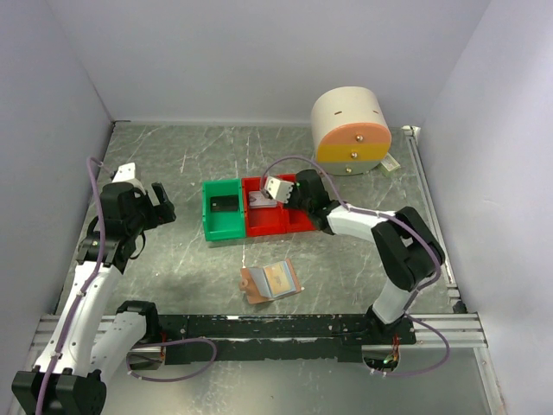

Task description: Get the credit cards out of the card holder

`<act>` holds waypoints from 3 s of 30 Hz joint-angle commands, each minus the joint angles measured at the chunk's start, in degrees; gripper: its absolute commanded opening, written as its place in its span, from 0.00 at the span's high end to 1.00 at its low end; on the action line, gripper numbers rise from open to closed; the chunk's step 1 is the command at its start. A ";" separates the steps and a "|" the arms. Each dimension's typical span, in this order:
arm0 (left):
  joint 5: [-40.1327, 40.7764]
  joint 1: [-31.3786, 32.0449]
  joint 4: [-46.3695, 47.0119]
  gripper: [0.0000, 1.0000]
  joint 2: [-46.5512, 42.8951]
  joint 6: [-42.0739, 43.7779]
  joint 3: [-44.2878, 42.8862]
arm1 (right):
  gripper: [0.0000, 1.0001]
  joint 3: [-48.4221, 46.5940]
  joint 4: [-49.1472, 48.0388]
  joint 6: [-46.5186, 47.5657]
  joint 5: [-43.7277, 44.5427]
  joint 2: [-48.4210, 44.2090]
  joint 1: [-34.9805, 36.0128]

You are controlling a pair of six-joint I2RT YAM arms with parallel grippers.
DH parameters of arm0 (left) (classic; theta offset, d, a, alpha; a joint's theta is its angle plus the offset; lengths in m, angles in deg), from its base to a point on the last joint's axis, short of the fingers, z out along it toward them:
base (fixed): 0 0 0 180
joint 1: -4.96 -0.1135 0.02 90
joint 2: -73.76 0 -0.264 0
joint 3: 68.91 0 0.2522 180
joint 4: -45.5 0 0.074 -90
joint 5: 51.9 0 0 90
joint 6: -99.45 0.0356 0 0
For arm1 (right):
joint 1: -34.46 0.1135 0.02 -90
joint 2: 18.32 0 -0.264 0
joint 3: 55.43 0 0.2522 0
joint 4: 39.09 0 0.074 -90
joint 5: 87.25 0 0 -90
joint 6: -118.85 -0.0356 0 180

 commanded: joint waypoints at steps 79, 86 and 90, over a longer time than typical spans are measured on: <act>-2.53 2.91 -0.08 0.00 3.33 1.35 -0.45 | 0.41 6.91 3.02 -61.09 3.84 -30.87 -2.59; -5.97 2.91 0.46 0.00 2.86 0.71 0.18 | 0.08 13.30 13.68 -82.08 -3.40 -45.09 -2.99; -17.93 2.92 -0.25 0.01 1.90 -5.04 1.35 | 0.02 16.19 16.99 -86.21 -14.15 -48.91 -3.02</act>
